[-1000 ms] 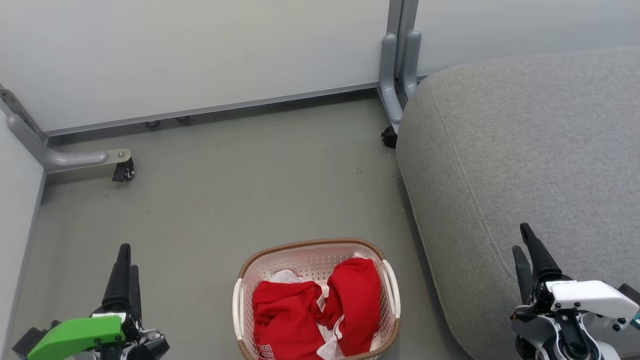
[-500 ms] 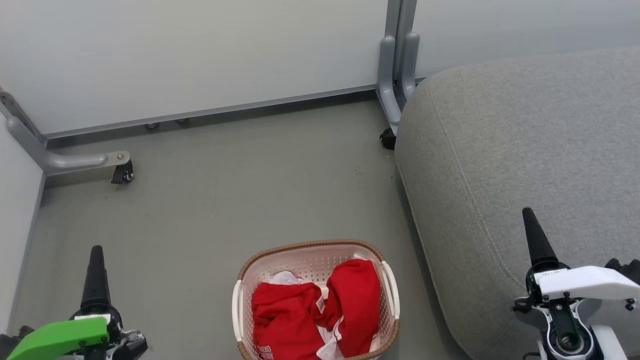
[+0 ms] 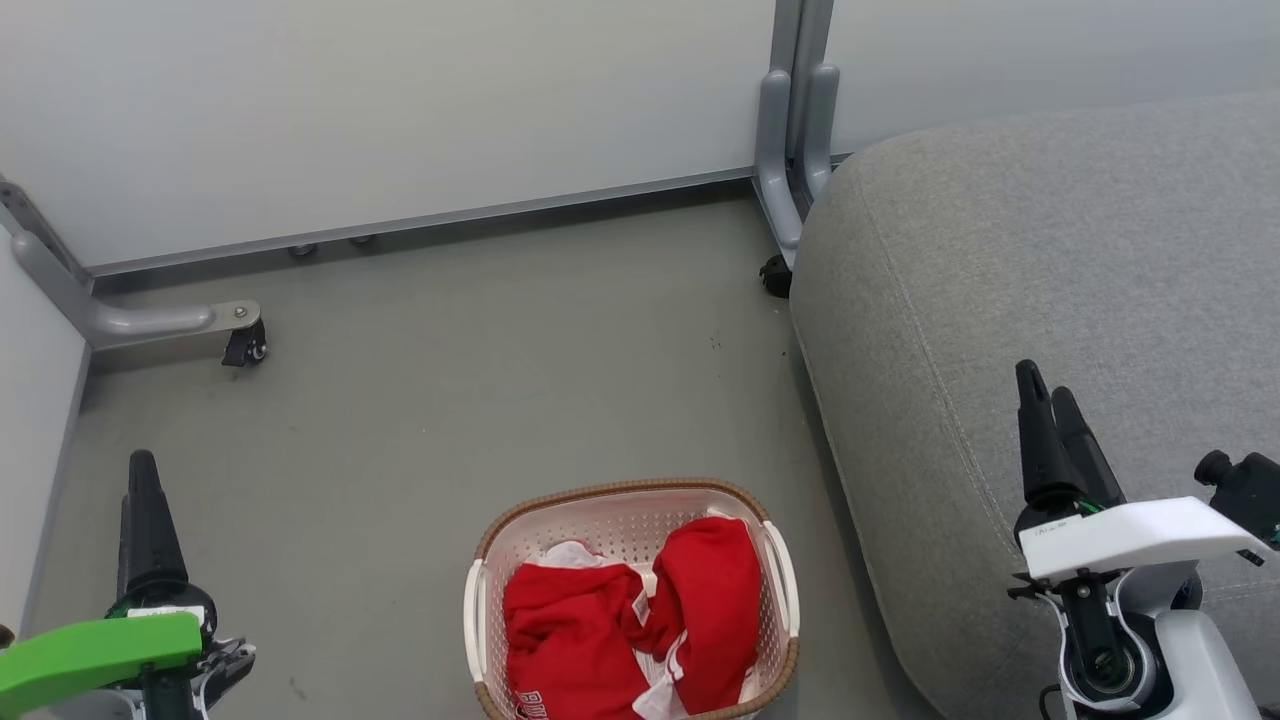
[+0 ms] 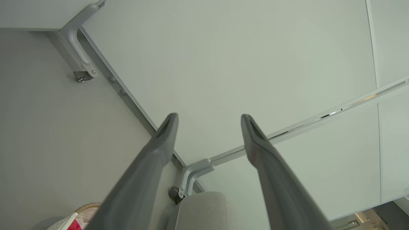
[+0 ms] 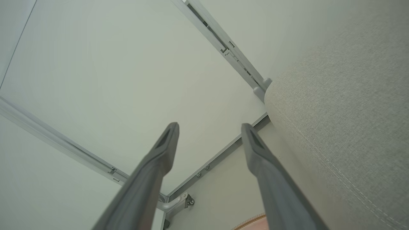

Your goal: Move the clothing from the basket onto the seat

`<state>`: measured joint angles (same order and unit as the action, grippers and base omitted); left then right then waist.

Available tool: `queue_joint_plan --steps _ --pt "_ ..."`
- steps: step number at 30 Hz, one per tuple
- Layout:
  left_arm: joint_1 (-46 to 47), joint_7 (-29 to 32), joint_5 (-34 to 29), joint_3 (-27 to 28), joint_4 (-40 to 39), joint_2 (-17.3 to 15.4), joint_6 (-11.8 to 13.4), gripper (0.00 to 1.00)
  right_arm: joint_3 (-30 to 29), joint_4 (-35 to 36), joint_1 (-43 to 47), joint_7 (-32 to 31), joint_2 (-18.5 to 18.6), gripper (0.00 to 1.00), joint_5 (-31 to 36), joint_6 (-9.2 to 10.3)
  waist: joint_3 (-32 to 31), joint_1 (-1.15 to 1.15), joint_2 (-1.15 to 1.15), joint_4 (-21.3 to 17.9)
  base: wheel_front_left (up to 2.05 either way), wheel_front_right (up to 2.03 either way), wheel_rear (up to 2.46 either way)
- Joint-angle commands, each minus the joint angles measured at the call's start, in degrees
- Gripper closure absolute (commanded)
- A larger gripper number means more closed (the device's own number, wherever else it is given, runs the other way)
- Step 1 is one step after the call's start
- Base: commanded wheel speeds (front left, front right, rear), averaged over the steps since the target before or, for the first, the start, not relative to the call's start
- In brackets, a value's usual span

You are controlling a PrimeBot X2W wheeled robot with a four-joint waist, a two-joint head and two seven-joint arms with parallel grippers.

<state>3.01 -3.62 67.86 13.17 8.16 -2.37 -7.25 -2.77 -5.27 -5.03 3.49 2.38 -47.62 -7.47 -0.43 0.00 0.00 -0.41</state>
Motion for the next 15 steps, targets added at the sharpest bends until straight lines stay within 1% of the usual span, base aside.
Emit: queue_joint_plan --steps 1,5,8,15 --pt "0.4 -0.47 -2.39 -0.3 -1.92 -0.37 -0.19 0.0 0.5 1.43 -1.44 0.6 0.33 0.0 2.82 -0.01 0.0 0.0 0.0 0.0 0.0 0.0 0.0" --pt "-0.58 -1.22 -9.31 -2.85 -5.01 -0.38 0.04 0.0 2.1 2.13 -1.48 1.36 0.35 0.0 8.26 -0.02 0.03 0.0 0.0 0.02 0.0 0.0 0.0" --pt "-1.14 -1.77 -15.77 -5.66 -7.47 -0.4 1.41 0.0 3.34 2.82 -1.65 1.92 0.36 0.0 12.54 -0.02 0.05 0.0 0.0 -0.01 0.0 0.0 0.0" --pt "-2.23 -2.95 -26.72 -12.56 -9.55 -0.44 5.01 0.0 4.57 4.05 -1.72 3.1 0.48 0.0 20.01 -0.02 -0.03 0.0 0.0 0.09 0.0 0.0 0.0"
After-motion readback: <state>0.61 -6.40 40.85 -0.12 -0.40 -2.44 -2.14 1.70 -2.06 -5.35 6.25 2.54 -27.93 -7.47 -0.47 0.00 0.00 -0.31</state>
